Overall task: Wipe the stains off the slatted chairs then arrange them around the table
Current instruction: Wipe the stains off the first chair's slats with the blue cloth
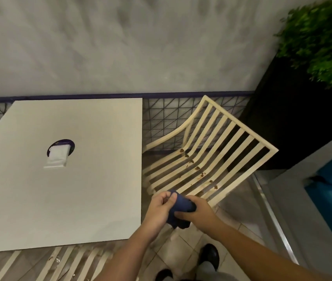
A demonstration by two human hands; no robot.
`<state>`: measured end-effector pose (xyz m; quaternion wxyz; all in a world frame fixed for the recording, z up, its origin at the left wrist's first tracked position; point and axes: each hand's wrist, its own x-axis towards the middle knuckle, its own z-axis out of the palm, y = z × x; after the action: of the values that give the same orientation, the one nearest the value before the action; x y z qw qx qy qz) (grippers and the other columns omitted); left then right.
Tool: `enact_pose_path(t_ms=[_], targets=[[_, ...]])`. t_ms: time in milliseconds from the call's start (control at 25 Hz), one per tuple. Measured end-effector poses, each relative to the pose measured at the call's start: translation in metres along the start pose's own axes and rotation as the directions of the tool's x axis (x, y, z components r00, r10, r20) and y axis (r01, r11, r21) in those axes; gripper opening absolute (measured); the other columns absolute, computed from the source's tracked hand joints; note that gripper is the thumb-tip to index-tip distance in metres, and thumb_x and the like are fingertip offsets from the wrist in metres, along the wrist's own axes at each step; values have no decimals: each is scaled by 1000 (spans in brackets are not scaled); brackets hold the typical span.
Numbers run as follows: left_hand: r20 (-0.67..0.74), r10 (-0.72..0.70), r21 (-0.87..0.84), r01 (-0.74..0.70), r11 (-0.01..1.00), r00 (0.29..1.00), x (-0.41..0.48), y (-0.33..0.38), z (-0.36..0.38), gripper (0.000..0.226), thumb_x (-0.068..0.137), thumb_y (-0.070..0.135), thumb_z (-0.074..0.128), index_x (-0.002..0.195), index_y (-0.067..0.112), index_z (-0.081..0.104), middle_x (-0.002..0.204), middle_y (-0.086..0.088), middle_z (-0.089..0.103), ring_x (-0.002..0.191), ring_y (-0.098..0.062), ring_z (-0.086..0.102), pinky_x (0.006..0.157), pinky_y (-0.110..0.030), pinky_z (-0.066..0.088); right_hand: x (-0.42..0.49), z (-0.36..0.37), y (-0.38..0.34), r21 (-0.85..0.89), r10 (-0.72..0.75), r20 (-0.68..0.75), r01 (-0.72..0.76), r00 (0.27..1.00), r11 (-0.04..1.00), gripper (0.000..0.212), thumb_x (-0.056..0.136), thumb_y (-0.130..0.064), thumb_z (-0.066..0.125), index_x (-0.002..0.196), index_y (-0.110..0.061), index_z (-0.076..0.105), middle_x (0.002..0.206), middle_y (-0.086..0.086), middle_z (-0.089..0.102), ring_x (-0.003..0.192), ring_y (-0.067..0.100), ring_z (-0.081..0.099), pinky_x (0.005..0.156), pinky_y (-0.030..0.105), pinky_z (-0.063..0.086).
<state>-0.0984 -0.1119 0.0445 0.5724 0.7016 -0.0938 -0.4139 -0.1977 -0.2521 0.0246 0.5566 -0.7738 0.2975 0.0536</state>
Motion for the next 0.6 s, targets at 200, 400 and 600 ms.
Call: enact_pose_path(t_ms=[200, 400, 600], targets=[[-98, 41, -5, -41, 999, 994, 27, 3, 48, 19, 106, 30, 52, 110, 16, 64, 109, -1, 69, 91, 0, 70, 70, -16, 55, 16, -28, 30, 648, 249, 70, -234, 966, 725, 61, 69, -21, 90, 123, -8, 65, 109, 13, 76, 101, 32, 73, 78, 39, 60], [-182, 15, 69, -3, 998, 983, 66, -7, 111, 18, 102, 30, 59, 113, 16, 63, 107, -3, 73, 91, -7, 72, 72, -19, 55, 30, -77, 62, 826, 278, 251, -355, 927, 438, 48, 85, -7, 78, 130, -11, 62, 118, 17, 73, 105, 32, 73, 78, 43, 61], [-182, -139, 96, 159, 983, 973, 113, -42, 168, 29, 98, 17, 68, 121, 25, 52, 102, -2, 74, 88, -9, 73, 73, -25, 60, 53, -112, 144, 659, 495, 291, -547, 818, 517, 49, 88, -10, 75, 133, -7, 58, 118, 19, 73, 108, 34, 71, 98, 53, 55]])
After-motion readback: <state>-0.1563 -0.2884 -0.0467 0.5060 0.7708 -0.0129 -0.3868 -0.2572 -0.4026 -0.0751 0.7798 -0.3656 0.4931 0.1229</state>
